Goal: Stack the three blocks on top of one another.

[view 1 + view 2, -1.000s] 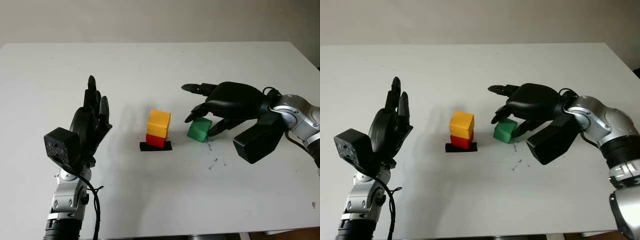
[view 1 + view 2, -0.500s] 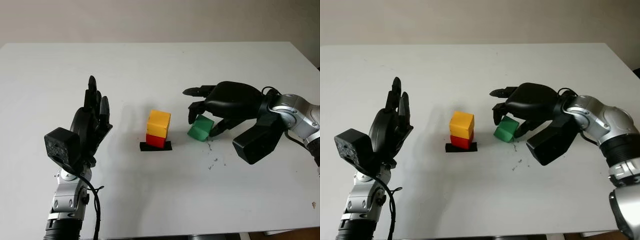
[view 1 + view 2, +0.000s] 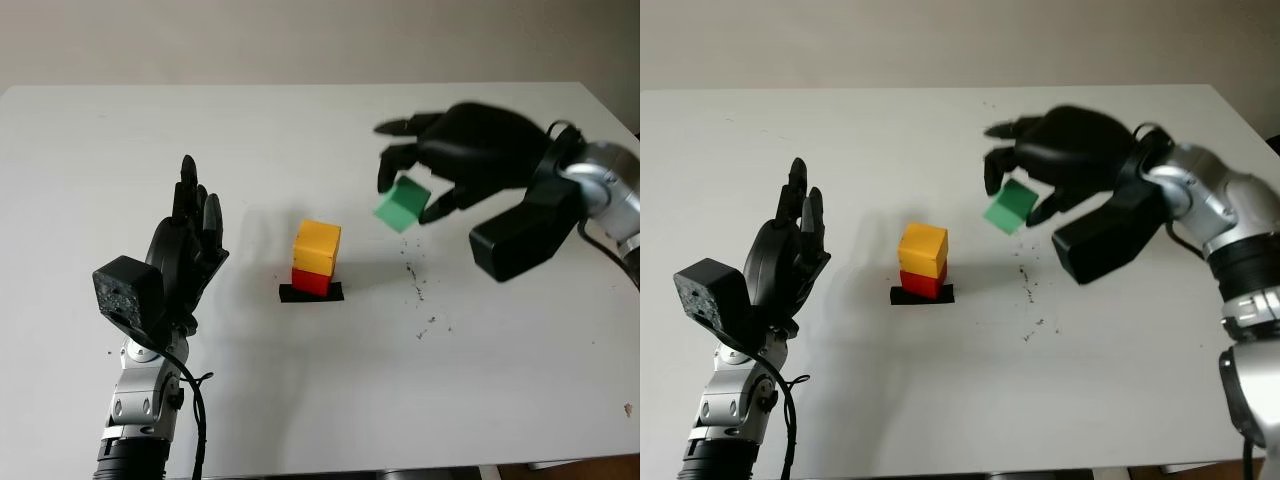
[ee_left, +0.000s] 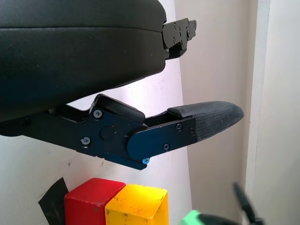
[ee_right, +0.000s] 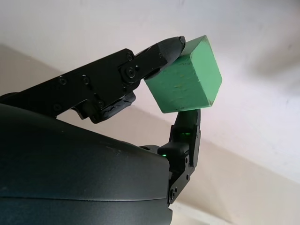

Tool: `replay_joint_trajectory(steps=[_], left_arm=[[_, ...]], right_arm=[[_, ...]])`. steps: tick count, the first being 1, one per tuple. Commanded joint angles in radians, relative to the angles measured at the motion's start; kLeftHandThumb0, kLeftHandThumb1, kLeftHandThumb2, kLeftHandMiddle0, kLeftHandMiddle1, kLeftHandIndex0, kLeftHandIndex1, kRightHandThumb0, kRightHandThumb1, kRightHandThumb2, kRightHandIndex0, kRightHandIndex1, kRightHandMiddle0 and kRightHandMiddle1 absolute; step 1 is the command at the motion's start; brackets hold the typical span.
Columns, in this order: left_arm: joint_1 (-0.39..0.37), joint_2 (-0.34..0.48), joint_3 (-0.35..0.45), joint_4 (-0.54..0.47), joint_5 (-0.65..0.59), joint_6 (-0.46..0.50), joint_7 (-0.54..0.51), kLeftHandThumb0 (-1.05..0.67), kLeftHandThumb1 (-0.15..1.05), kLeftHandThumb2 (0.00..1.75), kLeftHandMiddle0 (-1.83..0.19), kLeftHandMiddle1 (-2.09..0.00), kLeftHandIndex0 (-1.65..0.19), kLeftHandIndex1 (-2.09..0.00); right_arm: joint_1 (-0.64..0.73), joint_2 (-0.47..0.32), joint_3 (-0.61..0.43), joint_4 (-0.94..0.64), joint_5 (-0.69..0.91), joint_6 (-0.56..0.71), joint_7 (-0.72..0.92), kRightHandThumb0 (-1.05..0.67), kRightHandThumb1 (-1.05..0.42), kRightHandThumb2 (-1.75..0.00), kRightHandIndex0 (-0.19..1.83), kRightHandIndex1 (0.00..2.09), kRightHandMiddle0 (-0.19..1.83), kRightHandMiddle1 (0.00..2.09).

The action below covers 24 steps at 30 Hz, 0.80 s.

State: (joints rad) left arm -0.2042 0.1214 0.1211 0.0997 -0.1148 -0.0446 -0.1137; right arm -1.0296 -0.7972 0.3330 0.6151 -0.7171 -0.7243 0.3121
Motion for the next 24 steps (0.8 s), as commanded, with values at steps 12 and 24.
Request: replay_joint_trajectory(steps=[12, 24], left_arm=[[-0.016, -0.007, -0.004, -0.021, -0.004, 0.007, 0.009, -0.79, 1.05, 0.67, 0.19, 0.00, 0.19, 0.00], [0.000, -0.011, -0.005, -0.029, 0.000, -0.009, 0.012, -0.79, 1.05, 0.67, 0.19, 0.00, 0.19, 0.00]], right_arm=[[-0.208, 0.108, -0.069, -0.120, 0.312, 0.295, 0.400, -0.45, -0.90, -0.05, 0.32, 0.07, 0.49, 1.36], [-0.260, 0.181, -0.055, -0.186, 0.426, 0.588, 0.662, -0.50, -0.93, -0.05, 0.34, 0.07, 0.36, 1.61]])
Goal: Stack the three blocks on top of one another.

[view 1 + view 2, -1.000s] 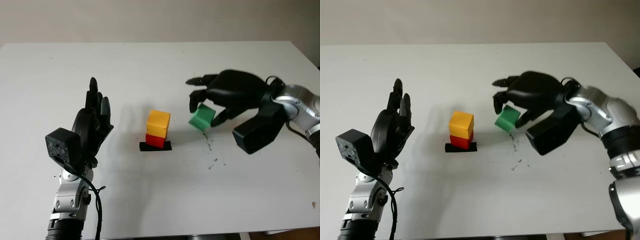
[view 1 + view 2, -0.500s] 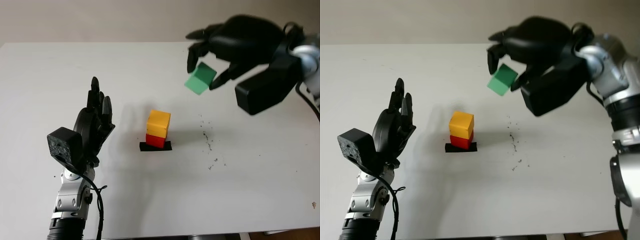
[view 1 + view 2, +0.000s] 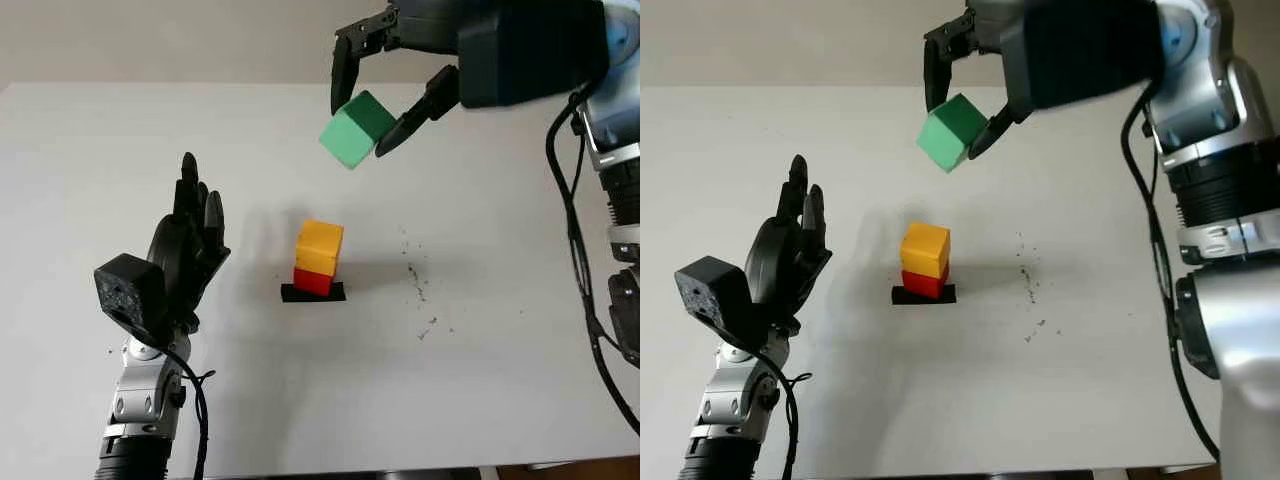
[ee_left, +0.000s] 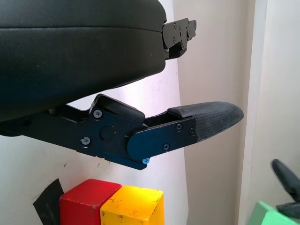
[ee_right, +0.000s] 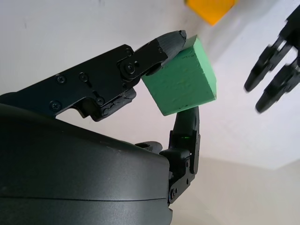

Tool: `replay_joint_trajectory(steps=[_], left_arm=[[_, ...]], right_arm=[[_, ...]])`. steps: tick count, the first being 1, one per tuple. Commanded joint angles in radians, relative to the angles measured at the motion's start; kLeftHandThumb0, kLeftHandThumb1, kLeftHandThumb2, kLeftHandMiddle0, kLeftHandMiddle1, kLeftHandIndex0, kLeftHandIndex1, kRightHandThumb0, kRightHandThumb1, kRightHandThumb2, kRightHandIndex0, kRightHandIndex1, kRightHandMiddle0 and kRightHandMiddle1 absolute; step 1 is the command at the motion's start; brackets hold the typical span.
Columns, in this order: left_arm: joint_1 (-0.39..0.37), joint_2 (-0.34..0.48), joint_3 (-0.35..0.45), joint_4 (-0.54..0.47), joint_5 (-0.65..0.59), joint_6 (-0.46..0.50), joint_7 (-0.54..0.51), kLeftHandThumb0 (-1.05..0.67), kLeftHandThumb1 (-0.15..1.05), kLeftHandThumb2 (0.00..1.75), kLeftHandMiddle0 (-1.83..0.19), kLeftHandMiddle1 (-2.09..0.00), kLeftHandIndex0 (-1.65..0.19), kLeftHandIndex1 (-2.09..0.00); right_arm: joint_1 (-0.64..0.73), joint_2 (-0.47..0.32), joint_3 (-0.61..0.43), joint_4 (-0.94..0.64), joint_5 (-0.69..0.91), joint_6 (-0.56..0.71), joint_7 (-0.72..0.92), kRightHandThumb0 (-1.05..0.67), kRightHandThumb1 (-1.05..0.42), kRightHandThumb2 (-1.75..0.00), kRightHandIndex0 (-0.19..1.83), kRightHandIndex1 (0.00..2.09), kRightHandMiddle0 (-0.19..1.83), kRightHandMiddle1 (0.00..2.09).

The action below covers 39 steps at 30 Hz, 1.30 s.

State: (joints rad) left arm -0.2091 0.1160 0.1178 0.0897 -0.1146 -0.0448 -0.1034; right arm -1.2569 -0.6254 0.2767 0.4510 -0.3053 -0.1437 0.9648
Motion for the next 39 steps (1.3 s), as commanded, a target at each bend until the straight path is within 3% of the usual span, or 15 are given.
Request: replay_joint_trajectory(steps=[1, 12, 19, 26, 30, 39], left_arm=[[0.004, -0.006, -0.002, -0.017, 0.001, -0.009, 0.003, -0.79, 1.05, 0.68, 0.19, 0.00, 0.19, 0.00], [0.004, -0.019, -0.006, -0.011, 0.006, -0.024, 0.012, -0.80, 1.05, 0.67, 0.19, 0.00, 0.19, 0.00], [0.014, -0.028, -0.013, -0.014, 0.007, -0.025, 0.017, -0.80, 1.05, 0.68, 0.19, 0.00, 0.19, 0.00], [0.024, -0.037, -0.016, -0.016, 0.011, -0.037, 0.024, -0.79, 1.05, 0.67, 0.19, 0.00, 0.19, 0.00], [0.031, -0.038, -0.016, -0.026, 0.015, -0.025, 0.030, -0.80, 1.05, 0.68, 0.19, 0.00, 0.19, 0.00], [0.042, -0.043, -0.016, -0.045, 0.014, -0.015, 0.039, -0.78, 1.05, 0.67, 0.19, 0.00, 0.19, 0.00]], right_arm=[[-0.029, 0.014, 0.005, -0.024, 0.012, 0.002, 0.014, -0.50, -0.92, -0.05, 0.35, 0.07, 0.36, 1.62], [-0.009, 0.061, 0.078, -0.041, -0.029, -0.041, 0.062, -0.44, -0.93, -0.06, 0.31, 0.04, 0.39, 1.50], [-0.003, 0.078, 0.098, -0.026, -0.036, -0.057, 0.066, -0.40, -0.92, -0.05, 0.22, 0.01, 0.38, 1.52], [0.004, 0.097, 0.110, 0.013, -0.037, -0.093, 0.063, -0.41, -0.91, -0.05, 0.28, 0.05, 0.41, 1.60], [0.012, 0.102, 0.121, 0.028, -0.046, -0.119, 0.059, -0.42, -0.91, -0.05, 0.21, 0.02, 0.41, 1.57], [0.017, 0.107, 0.126, 0.089, -0.056, -0.193, 0.052, -0.43, -0.90, -0.05, 0.27, 0.06, 0.42, 1.56]])
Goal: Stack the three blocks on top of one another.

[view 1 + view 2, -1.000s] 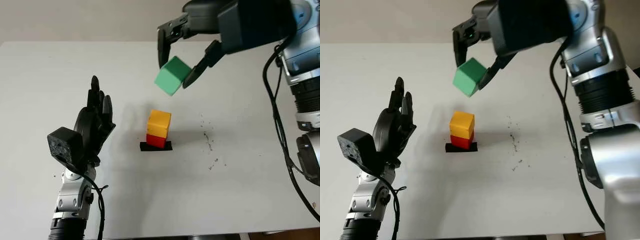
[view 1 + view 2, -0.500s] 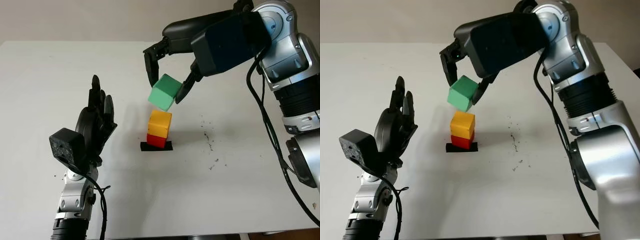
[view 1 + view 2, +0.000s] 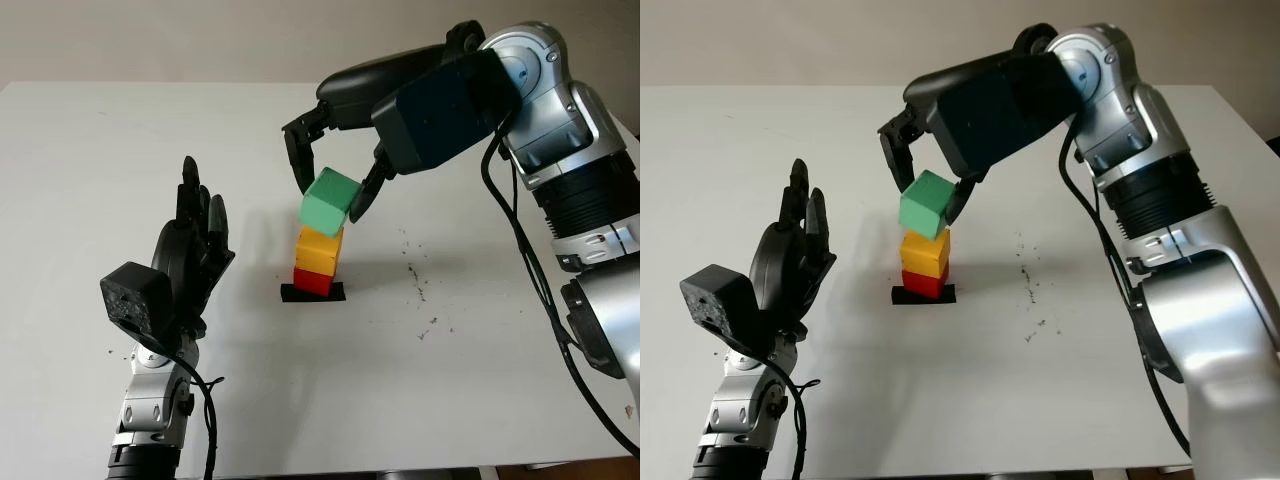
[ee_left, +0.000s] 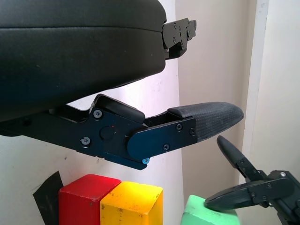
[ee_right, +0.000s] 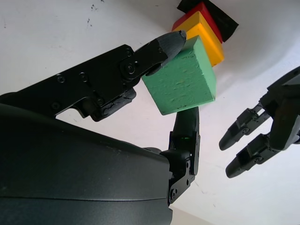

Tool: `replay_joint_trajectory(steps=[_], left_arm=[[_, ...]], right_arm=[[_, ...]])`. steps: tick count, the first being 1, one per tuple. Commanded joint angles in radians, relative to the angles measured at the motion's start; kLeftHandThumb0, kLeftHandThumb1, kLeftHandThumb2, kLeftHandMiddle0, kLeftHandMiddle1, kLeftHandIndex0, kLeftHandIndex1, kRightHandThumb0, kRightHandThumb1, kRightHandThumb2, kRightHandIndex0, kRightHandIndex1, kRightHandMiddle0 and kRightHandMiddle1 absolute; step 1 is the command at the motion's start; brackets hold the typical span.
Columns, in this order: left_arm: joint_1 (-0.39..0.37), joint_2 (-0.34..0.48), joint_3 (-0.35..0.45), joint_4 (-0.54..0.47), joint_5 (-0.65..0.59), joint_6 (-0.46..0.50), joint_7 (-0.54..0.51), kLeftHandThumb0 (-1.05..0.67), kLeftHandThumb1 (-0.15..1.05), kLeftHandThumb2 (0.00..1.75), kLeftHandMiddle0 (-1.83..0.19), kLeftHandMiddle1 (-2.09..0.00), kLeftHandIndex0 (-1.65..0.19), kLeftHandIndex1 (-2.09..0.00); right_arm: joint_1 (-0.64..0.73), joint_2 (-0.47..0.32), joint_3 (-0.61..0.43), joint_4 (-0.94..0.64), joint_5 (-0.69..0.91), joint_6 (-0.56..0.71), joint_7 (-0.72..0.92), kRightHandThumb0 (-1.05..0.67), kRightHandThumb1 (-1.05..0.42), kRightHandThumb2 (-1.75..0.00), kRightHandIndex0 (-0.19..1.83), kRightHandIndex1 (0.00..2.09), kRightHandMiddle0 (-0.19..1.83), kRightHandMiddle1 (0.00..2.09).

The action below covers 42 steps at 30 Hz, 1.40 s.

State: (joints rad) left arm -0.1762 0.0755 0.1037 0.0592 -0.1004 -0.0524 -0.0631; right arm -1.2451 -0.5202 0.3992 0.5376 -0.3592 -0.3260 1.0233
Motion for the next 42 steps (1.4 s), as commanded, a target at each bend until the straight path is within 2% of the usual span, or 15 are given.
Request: replay_joint_trajectory(steps=[1, 20, 33, 42], left_arm=[[0.009, -0.002, -0.002, -0.014, -0.001, -0.010, -0.003, -0.78, 1.05, 0.67, 0.19, 0.00, 0.19, 0.00], [0.008, -0.001, 0.002, -0.008, -0.005, -0.024, -0.012, -0.79, 1.05, 0.66, 0.19, 0.00, 0.19, 0.00], [0.022, -0.008, -0.012, -0.034, 0.014, -0.004, 0.015, -0.75, 1.05, 0.67, 0.19, -0.01, 0.19, 0.00], [0.018, -0.004, -0.012, -0.022, 0.022, -0.009, 0.014, -0.76, 1.05, 0.67, 0.19, 0.00, 0.19, 0.00]], right_arm=[[0.007, 0.003, 0.005, 0.004, -0.003, -0.015, -0.005, -0.43, -0.90, -0.05, 0.27, 0.06, 0.42, 1.56], [0.034, 0.029, 0.005, 0.022, -0.005, -0.032, -0.034, -0.40, -0.93, -0.06, 0.25, 0.05, 0.33, 1.66], [0.039, 0.037, 0.009, 0.046, -0.010, -0.043, -0.053, -0.43, -0.93, -0.05, 0.22, 0.04, 0.36, 1.62], [0.043, 0.031, 0.011, 0.052, -0.020, -0.052, -0.051, -0.43, -0.92, -0.05, 0.21, 0.04, 0.36, 1.50]])
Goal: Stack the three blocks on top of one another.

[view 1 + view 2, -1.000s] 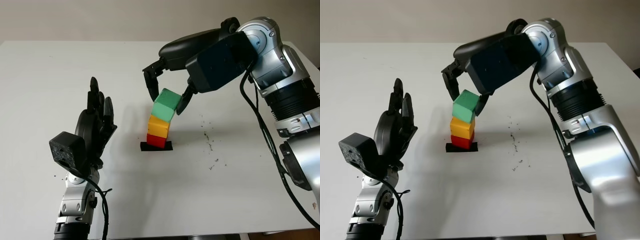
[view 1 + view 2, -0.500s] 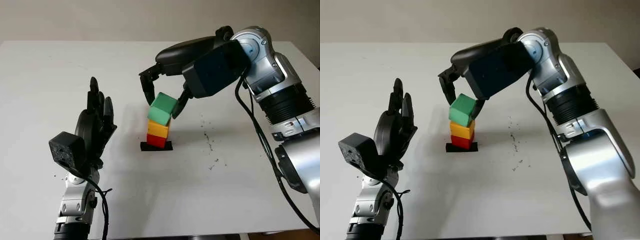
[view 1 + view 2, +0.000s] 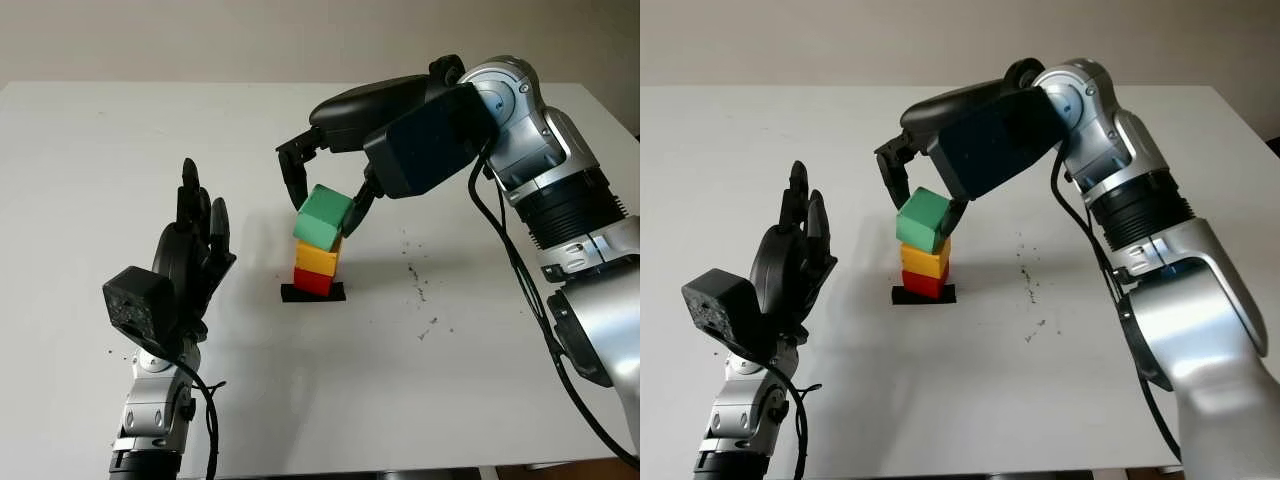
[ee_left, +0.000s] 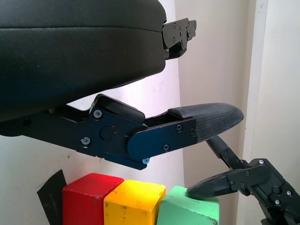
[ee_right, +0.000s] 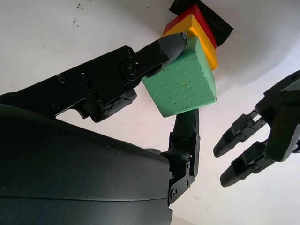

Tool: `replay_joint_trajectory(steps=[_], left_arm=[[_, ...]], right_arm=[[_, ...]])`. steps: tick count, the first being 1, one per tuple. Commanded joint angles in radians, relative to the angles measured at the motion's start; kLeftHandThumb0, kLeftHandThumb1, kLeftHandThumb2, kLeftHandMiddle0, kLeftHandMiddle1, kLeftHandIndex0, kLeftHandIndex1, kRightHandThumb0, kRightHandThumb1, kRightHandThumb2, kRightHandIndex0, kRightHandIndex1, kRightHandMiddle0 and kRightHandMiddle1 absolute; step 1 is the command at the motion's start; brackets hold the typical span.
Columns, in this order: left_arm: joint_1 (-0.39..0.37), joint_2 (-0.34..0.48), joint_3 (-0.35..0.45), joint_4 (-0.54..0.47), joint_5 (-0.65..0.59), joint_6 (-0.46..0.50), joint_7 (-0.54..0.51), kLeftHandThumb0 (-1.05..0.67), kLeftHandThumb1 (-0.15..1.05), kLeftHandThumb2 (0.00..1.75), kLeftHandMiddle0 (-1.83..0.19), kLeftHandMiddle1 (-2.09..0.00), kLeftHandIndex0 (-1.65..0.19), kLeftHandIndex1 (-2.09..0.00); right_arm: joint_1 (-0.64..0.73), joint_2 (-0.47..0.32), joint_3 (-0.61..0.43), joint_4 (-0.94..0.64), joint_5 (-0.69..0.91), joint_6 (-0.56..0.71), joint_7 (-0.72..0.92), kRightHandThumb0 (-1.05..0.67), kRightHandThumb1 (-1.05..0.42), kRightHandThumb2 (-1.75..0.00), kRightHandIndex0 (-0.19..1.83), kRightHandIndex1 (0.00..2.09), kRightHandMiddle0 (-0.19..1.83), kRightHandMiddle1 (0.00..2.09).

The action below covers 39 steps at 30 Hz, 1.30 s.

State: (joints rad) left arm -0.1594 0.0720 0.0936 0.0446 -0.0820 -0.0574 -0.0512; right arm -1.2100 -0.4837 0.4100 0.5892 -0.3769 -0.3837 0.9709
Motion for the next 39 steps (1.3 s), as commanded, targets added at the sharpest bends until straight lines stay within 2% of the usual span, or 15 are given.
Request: replay_joint_trajectory(steps=[1, 4, 6, 9, 18, 28, 30, 36, 39], left_arm=[[0.001, -0.001, -0.001, -0.008, 0.004, -0.003, 0.003, -0.76, 1.05, 0.67, 0.19, 0.00, 0.19, 0.00], [0.001, -0.002, -0.001, -0.009, 0.005, -0.001, 0.004, -0.75, 1.05, 0.67, 0.19, 0.00, 0.19, 0.00], [-0.001, -0.001, -0.001, -0.008, 0.001, -0.002, 0.001, -0.76, 1.05, 0.67, 0.19, 0.00, 0.19, 0.00], [-0.004, 0.000, 0.000, -0.003, -0.002, -0.006, -0.003, -0.76, 1.05, 0.67, 0.19, 0.00, 0.19, 0.00], [-0.003, -0.001, -0.001, -0.009, 0.006, -0.001, 0.006, -0.75, 1.05, 0.67, 0.19, -0.01, 0.19, 0.00], [-0.018, 0.003, 0.010, 0.020, -0.005, -0.022, -0.002, -0.76, 1.05, 0.66, 0.19, 0.00, 0.19, 0.00], [-0.022, 0.007, 0.011, 0.026, -0.002, -0.029, -0.002, -0.77, 1.05, 0.66, 0.19, 0.00, 0.19, 0.00], [-0.038, 0.027, 0.026, 0.052, -0.015, -0.038, -0.025, -0.79, 1.05, 0.65, 0.19, 0.00, 0.19, 0.00], [-0.047, 0.039, 0.033, 0.059, -0.014, -0.039, -0.031, -0.79, 1.05, 0.65, 0.19, 0.00, 0.19, 0.00]], right_arm=[[0.008, -0.005, 0.000, 0.000, -0.002, 0.009, 0.002, -0.43, -0.92, -0.05, 0.20, 0.04, 0.34, 1.47], [0.008, -0.006, -0.001, -0.001, -0.003, 0.011, 0.003, -0.45, -0.91, -0.05, 0.15, 0.02, 0.26, 1.30], [0.008, -0.008, 0.000, -0.006, -0.005, 0.015, 0.008, -0.47, -0.90, -0.05, 0.08, 0.02, 0.15, 1.07], [0.007, -0.011, 0.000, -0.011, -0.005, 0.017, 0.016, -0.49, -0.90, -0.05, 0.00, 0.02, 0.12, 0.77], [0.003, -0.018, 0.004, -0.037, -0.021, 0.036, 0.035, -0.60, -0.86, -0.05, -0.19, 0.00, -0.10, 0.16], [-0.006, -0.054, -0.031, -0.054, 0.001, -0.001, 0.016, -0.84, -0.85, -0.06, -0.19, 0.00, -0.19, 0.00], [0.004, -0.074, -0.061, -0.102, 0.019, 0.038, 0.018, -0.86, -0.88, -0.07, -0.19, 0.00, -0.19, 0.00], [0.179, -0.142, -0.217, -0.289, 0.104, 0.090, -0.108, -0.84, -0.95, -0.08, -0.19, 0.00, -0.19, 0.00], [0.322, -0.146, -0.296, -0.391, 0.131, 0.191, -0.201, -0.82, -1.03, -0.10, -0.19, 0.00, -0.16, 0.03]])
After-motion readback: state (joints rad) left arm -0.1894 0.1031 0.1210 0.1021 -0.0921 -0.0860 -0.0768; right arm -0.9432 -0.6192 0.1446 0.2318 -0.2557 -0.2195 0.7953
